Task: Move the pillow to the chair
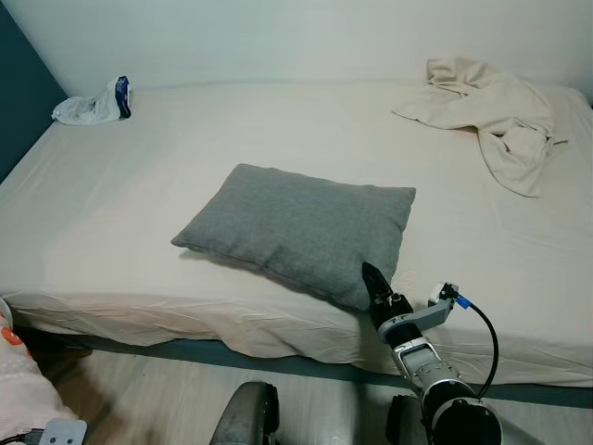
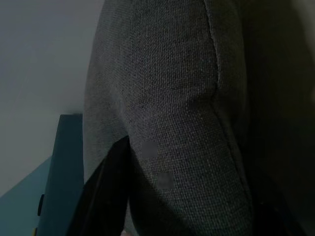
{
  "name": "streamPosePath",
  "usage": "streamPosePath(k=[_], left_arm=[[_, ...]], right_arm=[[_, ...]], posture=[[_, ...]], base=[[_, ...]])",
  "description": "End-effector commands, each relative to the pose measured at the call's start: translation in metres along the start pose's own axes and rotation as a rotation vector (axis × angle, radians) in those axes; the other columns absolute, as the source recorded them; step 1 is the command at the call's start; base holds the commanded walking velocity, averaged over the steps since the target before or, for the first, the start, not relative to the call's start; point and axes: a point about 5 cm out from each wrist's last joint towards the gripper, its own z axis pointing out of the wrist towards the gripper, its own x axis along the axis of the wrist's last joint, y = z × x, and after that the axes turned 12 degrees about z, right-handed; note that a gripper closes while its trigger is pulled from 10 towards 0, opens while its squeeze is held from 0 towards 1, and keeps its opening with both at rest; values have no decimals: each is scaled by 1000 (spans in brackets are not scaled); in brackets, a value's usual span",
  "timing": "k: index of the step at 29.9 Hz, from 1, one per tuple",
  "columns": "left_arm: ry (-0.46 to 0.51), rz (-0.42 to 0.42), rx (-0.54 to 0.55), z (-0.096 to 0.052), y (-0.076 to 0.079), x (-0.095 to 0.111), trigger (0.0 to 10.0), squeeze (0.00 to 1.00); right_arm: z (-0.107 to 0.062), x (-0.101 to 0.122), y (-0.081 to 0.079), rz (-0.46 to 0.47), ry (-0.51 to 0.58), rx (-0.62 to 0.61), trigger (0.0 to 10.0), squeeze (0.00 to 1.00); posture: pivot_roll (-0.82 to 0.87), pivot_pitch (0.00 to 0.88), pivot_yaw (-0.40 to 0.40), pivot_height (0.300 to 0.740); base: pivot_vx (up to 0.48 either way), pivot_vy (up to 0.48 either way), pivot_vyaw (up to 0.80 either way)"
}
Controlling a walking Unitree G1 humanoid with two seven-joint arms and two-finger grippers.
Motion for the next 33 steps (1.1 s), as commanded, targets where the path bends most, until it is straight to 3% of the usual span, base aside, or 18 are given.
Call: streamPosePath(k=[1, 7, 13, 22, 26, 27, 29, 31, 32, 33], left_arm=[[-37, 8, -13, -2, 3, -5, 10000, 0], [-23, -13, -3, 11, 7, 6, 10000, 0], [-11, -37, 2, 21, 12, 15, 10000, 0], [4, -79, 6, 38, 26, 33, 10000, 0], [3, -100, 11, 46, 31, 42, 10000, 0], [3, -106, 10, 49, 33, 45, 10000, 0], [4, -109, 9, 51, 34, 47, 10000, 0], [19, -128, 5, 57, 40, 57, 10000, 0], [19, -128, 5, 57, 40, 57, 10000, 0], [33, -151, 7, 61, 43, 65, 10000, 0]], right_arm=[[-3, -8, 4, 15, -24, -2, 0, 0], [-1, 1, -1, -17, -9, 17, 0, 0], [10, -3, -14, -78, -69, 92, 0, 0], [27, -7, -37, -235, -158, 169, 0, 0], [54, -4, -78, -445, -167, 258, 0, 0], [60, -3, -90, -493, -175, 277, 10000, 0], [64, -4, -97, -525, -184, 291, 10000, 0], [70, -5, -124, -554, -207, 423, 10000, 0], [70, -5, -124, -554, -207, 423, 10000, 0], [72, -5, -139, -538, -212, 502, 10000, 0]], posture=[[288, 248, 94, 610], [260, 199, 65, 610], [242, 165, 46, 610], [215, 94, 8, 610], [191, 45, -10, 610], [184, 30, -15, 610], [184, 30, -15, 610], [169, 0, -31, 610], [169, 0, -31, 610], [165, 0, -38, 615]], base=[[0, 0, 0], [0, 0, 0], [0, 0, 0], [0, 0, 0], [0, 0, 0], [0, 0, 0], [0, 0, 0], [0, 0, 0], [0, 0, 0], [0, 0, 0]])
